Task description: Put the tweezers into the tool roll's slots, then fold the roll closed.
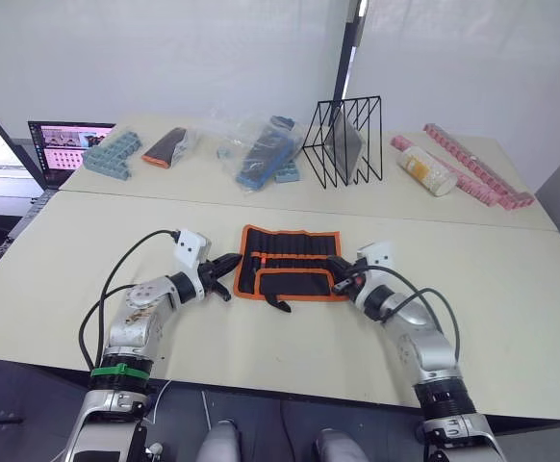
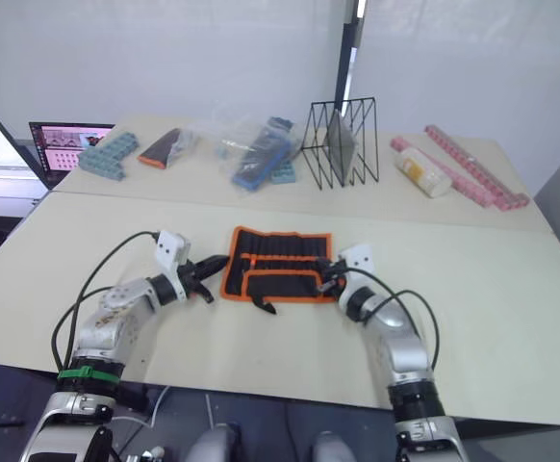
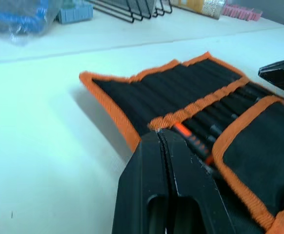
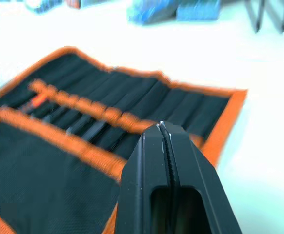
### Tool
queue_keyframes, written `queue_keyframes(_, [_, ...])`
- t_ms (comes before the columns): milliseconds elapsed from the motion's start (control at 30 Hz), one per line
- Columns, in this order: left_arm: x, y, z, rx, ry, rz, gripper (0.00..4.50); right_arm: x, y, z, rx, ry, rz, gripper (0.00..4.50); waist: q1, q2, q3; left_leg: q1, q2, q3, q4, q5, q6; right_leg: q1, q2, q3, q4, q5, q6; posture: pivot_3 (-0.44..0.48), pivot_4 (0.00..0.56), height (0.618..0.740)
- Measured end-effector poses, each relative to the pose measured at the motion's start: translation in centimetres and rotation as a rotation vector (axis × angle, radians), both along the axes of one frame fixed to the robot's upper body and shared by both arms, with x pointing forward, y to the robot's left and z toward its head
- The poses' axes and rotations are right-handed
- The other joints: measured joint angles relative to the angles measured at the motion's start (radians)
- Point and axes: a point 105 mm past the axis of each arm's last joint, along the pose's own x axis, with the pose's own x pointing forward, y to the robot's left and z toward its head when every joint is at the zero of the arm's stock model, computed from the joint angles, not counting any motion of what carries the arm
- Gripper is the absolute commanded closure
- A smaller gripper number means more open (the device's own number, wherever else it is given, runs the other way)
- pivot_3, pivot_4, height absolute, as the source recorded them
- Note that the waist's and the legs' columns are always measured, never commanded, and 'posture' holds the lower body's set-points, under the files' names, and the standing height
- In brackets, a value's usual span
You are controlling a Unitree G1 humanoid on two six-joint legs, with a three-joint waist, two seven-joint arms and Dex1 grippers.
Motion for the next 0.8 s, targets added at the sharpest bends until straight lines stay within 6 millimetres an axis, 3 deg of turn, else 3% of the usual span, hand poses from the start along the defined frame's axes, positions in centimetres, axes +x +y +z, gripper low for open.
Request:
queue_keyframes(133, [-0.4, 0.0, 0.7, 0.046, -0.002, -0.043, 4.5, -0.7, -0.2, 1.0, -0.025, 0.005, 0.05, 4.48, -0.002, 0.0, 0.0, 0.0, 0.0, 0.0, -0.001, 0.0, 0.0, -0.001, 0.0, 0.0, -0.001, 0.0, 0.0, 0.0, 0.15, 0.734])
queue_keyframes(233, [-0.7, 0.7, 1.0, 0.099, 0.018, -0.064, 4.5, -2.1, -1.0, 0.3, -0.094, 0.055, 0.078, 4.48, -0.001, 0.0, 0.0, -0.001, 0.0, 0.0, -0.002, 0.0, 0.0, -0.001, 0.0, 0.0, -0.003, 0.0, 0.0, 0.0, 0.15, 0.733])
queue_keyframes(267, [-0.8, 1.0, 1.1, 0.116, 0.028, -0.071, 4.5, -2.4, -1.2, -0.1, -0.107, 0.08, 0.084, 4.48, 0.001, 0.0, 0.0, 0.0, 0.004, 0.007, -0.001, 0.0, 0.0, -0.011, 0.0, 0.004, -0.002, 0.0, 0.0, 0.0, 0.15, 0.731])
queue_keyframes(333, [-1.2, 1.7, 1.3, 0.151, 0.054, -0.088, 4.5, -3.2, -1.2, -0.2, -0.104, 0.112, 0.112, 4.48, 0.022, -0.007, 0.0, 0.001, 0.021, 0.051, -0.005, -0.003, -0.003, -0.035, 0.004, 0.031, 0.006, 0.004, -0.005, 0.0, 0.15, 0.729])
queue_keyframes(467, [-2.5, 0.4, 1.9, 0.162, 0.085, -0.204, 4.5, -4.7, -2.4, -1.0, -0.117, 0.172, 0.116, 4.48, 0.03, -0.013, 0.0, 0.002, 0.046, 0.112, -0.004, -0.012, -0.003, -0.072, 0.026, 0.091, 0.01, 0.017, -0.006, 0.0, 0.15, 0.726])
queue_keyframes(567, [-3.3, -1.4, 3.0, 0.167, 0.062, -0.301, 4.5, -5.7, -4.1, -1.6, -0.105, 0.208, 0.077, 4.48, 0.013, -0.013, -0.001, -0.001, 0.044, 0.1, 0.002, -0.015, 0.001, -0.062, 0.031, 0.09, 0.003, 0.018, -0.002, 0.0, 0.15, 0.726])
queue_keyframes(800, [-4.3, -3.5, 4.0, 0.194, 0.038, -0.427, 4.5, -7.1, -4.3, -1.2, -0.045, 0.234, 0.065, 4.48, 0.013, -0.013, -0.001, -0.01, 0.044, 0.089, 0.014, -0.017, 0.004, -0.06, 0.032, 0.081, 0.005, 0.018, -0.001, 0.0, 0.15, 0.726])
